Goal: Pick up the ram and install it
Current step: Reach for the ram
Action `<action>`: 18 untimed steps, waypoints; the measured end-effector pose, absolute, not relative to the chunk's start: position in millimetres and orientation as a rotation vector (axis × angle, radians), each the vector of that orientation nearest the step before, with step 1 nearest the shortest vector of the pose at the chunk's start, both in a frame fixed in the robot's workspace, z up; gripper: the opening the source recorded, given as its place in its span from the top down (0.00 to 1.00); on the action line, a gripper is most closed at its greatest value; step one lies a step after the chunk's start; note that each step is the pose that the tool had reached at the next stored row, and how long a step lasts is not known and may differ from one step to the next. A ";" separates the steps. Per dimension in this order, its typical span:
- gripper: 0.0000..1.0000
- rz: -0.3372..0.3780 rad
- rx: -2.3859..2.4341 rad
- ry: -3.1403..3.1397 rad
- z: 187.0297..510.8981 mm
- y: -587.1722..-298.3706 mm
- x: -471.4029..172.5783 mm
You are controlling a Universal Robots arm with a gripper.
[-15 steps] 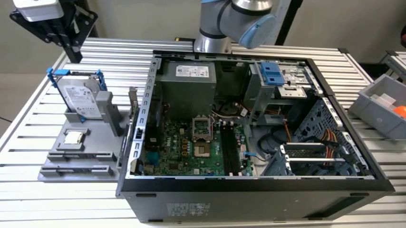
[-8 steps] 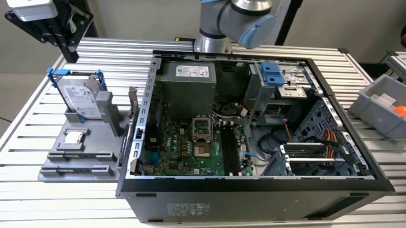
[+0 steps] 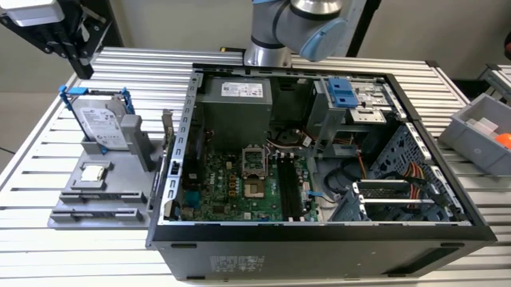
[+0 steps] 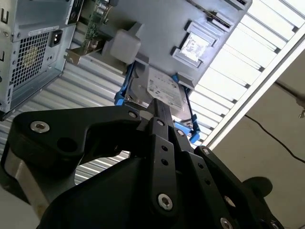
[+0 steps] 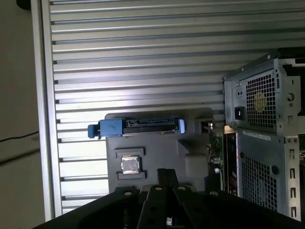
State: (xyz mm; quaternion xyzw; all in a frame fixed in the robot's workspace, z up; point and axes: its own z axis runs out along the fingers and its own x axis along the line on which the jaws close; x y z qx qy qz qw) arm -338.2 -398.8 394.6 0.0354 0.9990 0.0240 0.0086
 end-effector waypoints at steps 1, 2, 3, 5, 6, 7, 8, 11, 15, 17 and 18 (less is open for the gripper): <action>1.00 0.075 0.111 3.121 394.6 -398.8 -339.2; 1.00 0.075 0.111 3.121 394.6 -398.8 -340.2; 1.00 0.075 0.111 3.121 394.6 -398.8 -341.1; 1.00 0.075 0.111 3.121 394.6 -398.8 -343.1; 1.00 0.075 0.111 3.121 394.6 -398.8 -344.0; 1.00 0.075 0.111 3.121 394.6 -398.7 -345.0; 1.00 0.075 0.111 3.121 394.6 -398.8 -345.9; 1.00 0.075 0.111 3.121 394.6 -398.8 -348.6; 1.00 0.075 0.111 3.121 394.6 -398.8 -351.9; 1.00 0.075 0.111 3.121 394.6 -398.8 -353.5; 1.00 0.075 0.111 3.121 394.6 -398.8 -354.4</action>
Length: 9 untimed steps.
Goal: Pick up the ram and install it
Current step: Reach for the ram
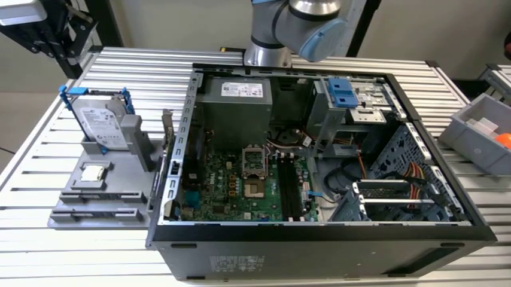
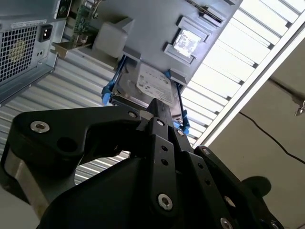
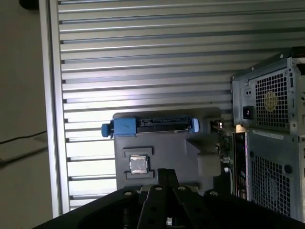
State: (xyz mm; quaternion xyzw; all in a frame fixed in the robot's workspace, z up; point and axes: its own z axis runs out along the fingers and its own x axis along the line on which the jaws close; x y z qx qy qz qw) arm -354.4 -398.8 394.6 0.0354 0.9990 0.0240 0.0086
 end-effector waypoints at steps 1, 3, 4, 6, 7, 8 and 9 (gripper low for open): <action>1.00 0.075 0.111 3.121 394.6 -398.8 -355.2; 1.00 0.075 0.111 3.121 394.6 -398.8 -356.8; 1.00 0.075 0.111 3.121 394.6 -398.8 -357.7; 1.00 0.075 0.111 3.121 394.6 -398.8 -359.4; 1.00 0.075 0.111 3.121 394.6 -398.8 -360.3; 1.00 0.075 0.111 3.121 394.6 -398.8 -361.1; 1.00 0.075 0.111 3.121 394.6 -398.8 -361.9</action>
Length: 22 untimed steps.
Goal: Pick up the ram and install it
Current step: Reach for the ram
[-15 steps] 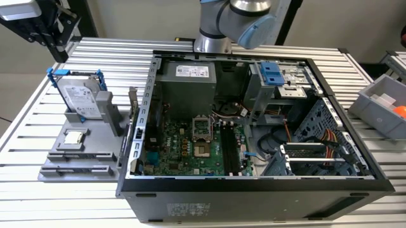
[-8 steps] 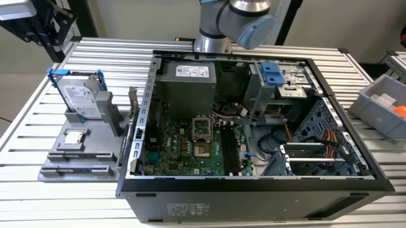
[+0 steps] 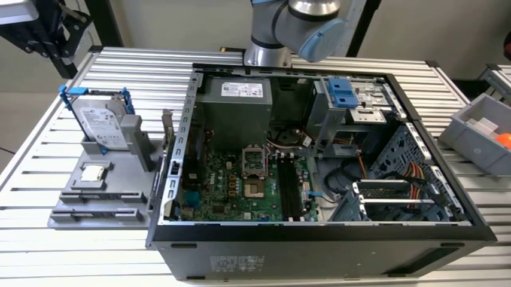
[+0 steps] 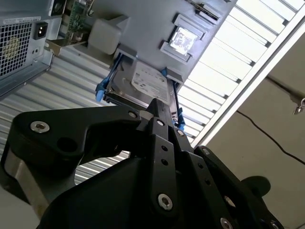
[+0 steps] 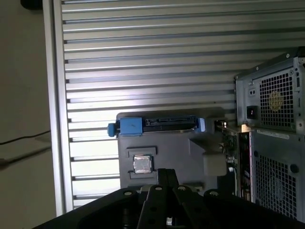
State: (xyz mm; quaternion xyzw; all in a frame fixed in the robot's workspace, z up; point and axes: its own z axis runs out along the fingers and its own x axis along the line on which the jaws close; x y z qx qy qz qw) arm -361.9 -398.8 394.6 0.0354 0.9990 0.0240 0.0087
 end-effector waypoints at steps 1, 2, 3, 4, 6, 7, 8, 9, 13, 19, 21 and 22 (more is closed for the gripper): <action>1.00 0.075 0.111 3.121 394.6 -398.8 -362.7; 1.00 0.075 0.111 3.121 394.6 -398.8 -363.5; 1.00 0.075 0.111 3.121 394.5 -398.8 -364.2; 1.00 0.075 0.111 3.121 394.6 -398.8 -364.9; 1.00 0.075 0.111 3.121 394.5 -398.8 -365.9; 1.00 0.075 0.110 3.121 394.6 -398.8 -365.9; 1.00 0.075 0.110 3.121 394.6 -398.8 -366.0; 1.00 0.075 0.111 3.121 394.6 -398.8 -366.0; 1.00 0.075 0.111 3.121 394.6 -399.2 -366.2; 1.00 0.075 0.111 3.123 394.6 -403.4 -363.8; 1.00 0.075 0.111 3.123 394.6 -406.1 -362.7; 1.00 0.075 0.111 3.123 394.6 -407.5 -362.2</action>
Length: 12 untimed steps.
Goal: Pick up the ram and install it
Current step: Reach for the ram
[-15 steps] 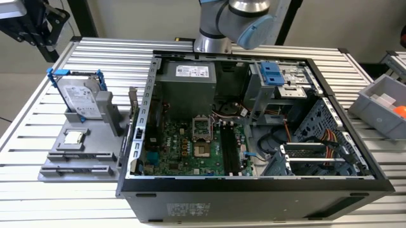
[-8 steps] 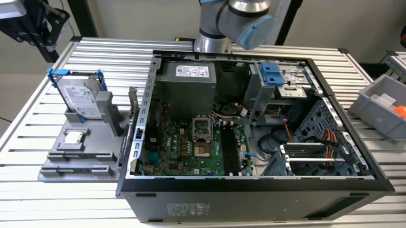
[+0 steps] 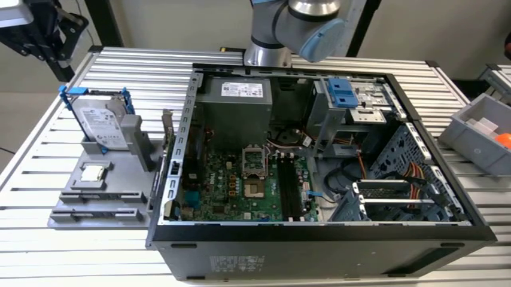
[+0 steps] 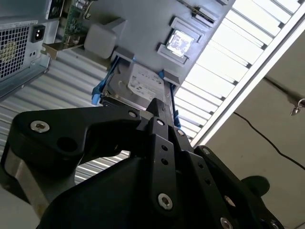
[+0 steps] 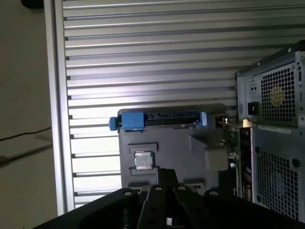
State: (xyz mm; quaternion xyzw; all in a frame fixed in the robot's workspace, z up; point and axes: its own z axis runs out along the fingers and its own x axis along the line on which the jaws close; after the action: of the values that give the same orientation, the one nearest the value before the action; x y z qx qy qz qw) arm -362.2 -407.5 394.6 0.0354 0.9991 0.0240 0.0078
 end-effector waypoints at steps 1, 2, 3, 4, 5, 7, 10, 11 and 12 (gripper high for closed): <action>1.00 0.075 0.111 3.123 394.6 -408.9 -361.7; 1.00 0.075 0.111 3.123 394.6 -410.3 -361.2; 1.00 0.075 0.110 3.123 394.6 -411.5 -360.8; 1.00 0.075 0.110 3.123 394.6 -412.8 -360.4; 1.00 0.075 0.110 3.123 394.6 -414.0 -360.0; 1.00 0.075 0.111 3.124 394.6 -416.5 -359.2; 1.00 0.075 0.110 3.124 394.6 -420.0 -358.0; 1.00 0.075 0.110 3.124 394.6 -421.1 -357.6; 1.00 0.075 0.111 3.125 394.5 -422.1 -357.2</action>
State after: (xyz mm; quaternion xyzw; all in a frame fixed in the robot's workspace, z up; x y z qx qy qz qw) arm -357.2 -422.1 394.5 0.0353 0.9991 0.0239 0.0071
